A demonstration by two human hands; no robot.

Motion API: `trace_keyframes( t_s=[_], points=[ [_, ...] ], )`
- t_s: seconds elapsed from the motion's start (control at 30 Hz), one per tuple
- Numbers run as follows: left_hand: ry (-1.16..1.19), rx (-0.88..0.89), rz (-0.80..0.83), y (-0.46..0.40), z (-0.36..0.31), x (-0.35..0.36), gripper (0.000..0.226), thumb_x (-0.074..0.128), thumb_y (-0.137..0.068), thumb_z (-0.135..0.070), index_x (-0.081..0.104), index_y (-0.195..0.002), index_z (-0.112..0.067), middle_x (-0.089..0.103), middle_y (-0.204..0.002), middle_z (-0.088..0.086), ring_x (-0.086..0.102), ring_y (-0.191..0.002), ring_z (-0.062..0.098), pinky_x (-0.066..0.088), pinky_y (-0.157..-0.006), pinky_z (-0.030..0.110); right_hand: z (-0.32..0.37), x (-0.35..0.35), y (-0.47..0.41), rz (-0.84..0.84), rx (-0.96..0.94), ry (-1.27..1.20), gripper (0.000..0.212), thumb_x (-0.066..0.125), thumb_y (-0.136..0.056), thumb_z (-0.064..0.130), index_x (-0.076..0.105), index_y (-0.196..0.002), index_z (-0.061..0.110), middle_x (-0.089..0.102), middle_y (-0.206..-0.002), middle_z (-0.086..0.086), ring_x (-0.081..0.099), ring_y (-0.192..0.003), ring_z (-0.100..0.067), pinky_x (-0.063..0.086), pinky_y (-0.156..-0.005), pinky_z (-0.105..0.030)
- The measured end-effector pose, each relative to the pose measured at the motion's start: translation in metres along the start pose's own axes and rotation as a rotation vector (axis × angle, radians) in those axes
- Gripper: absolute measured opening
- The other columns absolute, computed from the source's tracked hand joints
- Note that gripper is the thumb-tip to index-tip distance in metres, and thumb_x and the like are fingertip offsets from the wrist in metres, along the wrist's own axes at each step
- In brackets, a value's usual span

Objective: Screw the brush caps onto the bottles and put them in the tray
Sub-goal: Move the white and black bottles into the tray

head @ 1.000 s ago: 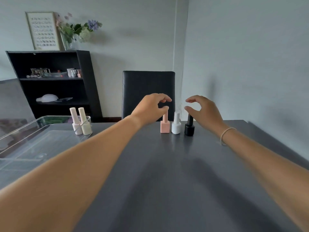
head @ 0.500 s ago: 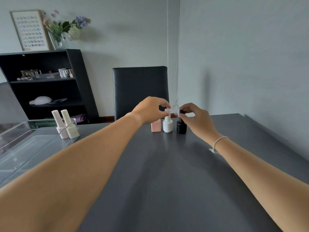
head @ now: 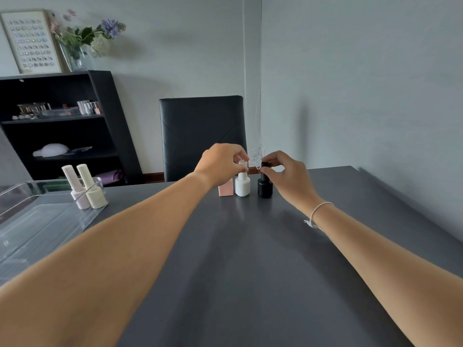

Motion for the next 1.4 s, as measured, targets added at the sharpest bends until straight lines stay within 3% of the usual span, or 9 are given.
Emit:
trace_keyframes(
  t_s=[0.1,0.23,0.3,0.43,0.57,0.73,0.87,1.07,1.4],
  points=[
    [0.032,0.024,-0.052,-0.001,-0.002,-0.006,0.016,0.065,-0.08,-0.018,0.069,-0.096,-0.021,0.067,-0.098,-0.003,0.057,-0.07,0.003,0.049,-0.073,0.024,0.003,-0.004,0.001,-0.016,0.011,0.0,0.013,0.062,-0.083,0.016,0.059,-0.086,0.028,0.061,-0.079,0.017,0.054,-0.055,0.012,0.037,-0.057,-0.001],
    [0.105,0.062,-0.138,0.001,-0.012,-0.029,0.015,0.067,-0.08,-0.015,0.069,-0.094,-0.018,0.067,-0.092,-0.005,0.057,-0.081,-0.001,0.042,-0.067,0.004,0.013,-0.011,0.0,-0.039,0.012,0.001,0.011,0.061,-0.082,0.017,0.06,-0.085,0.027,0.062,-0.081,0.017,0.048,-0.052,0.016,0.032,-0.056,-0.008],
    [0.163,0.071,-0.194,0.003,-0.016,-0.047,0.013,0.067,-0.08,-0.015,0.069,-0.092,-0.019,0.067,-0.088,-0.007,0.058,-0.081,-0.001,0.043,-0.067,0.003,0.023,-0.014,-0.003,-0.055,-0.002,-0.01,0.009,0.061,-0.082,0.017,0.062,-0.086,0.025,0.063,-0.082,0.015,0.048,-0.052,0.016,0.031,-0.058,-0.011],
    [0.226,0.087,-0.316,0.012,-0.016,-0.094,0.012,0.067,-0.082,-0.018,0.069,-0.094,-0.02,0.065,-0.082,-0.015,0.058,-0.077,-0.004,0.04,-0.067,-0.001,0.06,-0.012,-0.013,-0.061,-0.073,-0.013,0.009,0.062,-0.082,0.016,0.063,-0.087,0.023,0.063,-0.082,0.014,0.054,-0.068,0.014,0.034,-0.06,-0.001],
    [0.263,0.068,-0.428,0.029,-0.002,-0.152,0.015,0.068,-0.081,-0.019,0.071,-0.096,-0.019,0.066,-0.082,-0.01,0.057,-0.068,-0.001,0.048,-0.067,0.01,0.115,0.008,-0.021,-0.004,-0.16,-0.053,0.009,0.064,-0.081,0.015,0.063,-0.086,0.023,0.062,-0.08,0.019,0.058,-0.078,0.01,0.037,-0.063,0.0],
    [0.333,0.018,-0.508,0.069,0.033,-0.228,0.012,0.069,-0.081,-0.015,0.069,-0.091,-0.021,0.068,-0.084,-0.005,0.067,-0.075,0.009,0.058,-0.066,0.023,0.189,0.064,-0.023,0.166,-0.226,-0.125,0.007,0.065,-0.081,0.019,0.063,-0.088,0.019,0.062,-0.078,0.011,0.055,-0.06,0.009,0.039,-0.051,-0.002],
    [0.309,-0.062,-0.587,0.109,0.078,-0.283,0.016,0.07,-0.08,-0.014,0.069,-0.096,-0.015,0.069,-0.088,0.0,0.067,-0.072,0.008,0.057,-0.06,0.019,0.238,0.126,-0.014,0.318,-0.277,-0.147,0.011,0.065,-0.082,0.018,0.063,-0.092,0.014,0.063,-0.083,0.001,0.052,-0.059,-0.003,0.036,-0.043,-0.005],
    [0.206,-0.208,-0.59,0.167,0.152,-0.317,0.017,0.069,-0.081,-0.013,0.069,-0.098,-0.014,0.068,-0.09,0.004,0.067,-0.077,0.013,0.058,-0.063,0.023,0.288,0.22,0.005,0.504,-0.341,-0.14,0.024,0.063,-0.084,0.017,0.066,-0.107,0.013,0.062,-0.094,0.004,0.056,-0.09,-0.009,0.041,-0.079,-0.017],
    [0.124,-0.325,-0.55,0.196,0.232,-0.303,0.013,0.07,-0.08,-0.017,0.071,-0.093,-0.017,0.07,-0.092,0.002,0.068,-0.077,0.012,0.058,-0.065,0.02,0.297,0.304,0.006,0.64,-0.363,0.098,0.019,0.065,-0.081,0.017,0.067,-0.099,0.014,0.067,-0.101,-0.004,0.06,-0.094,-0.019,0.048,-0.084,-0.031]
  ],
)
Point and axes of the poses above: each hand's wrist, its own y-axis away from the middle knuckle, its own x-axis out of the palm, z = x × y, the point moved 6 cm from there along -y, towards the middle knuckle
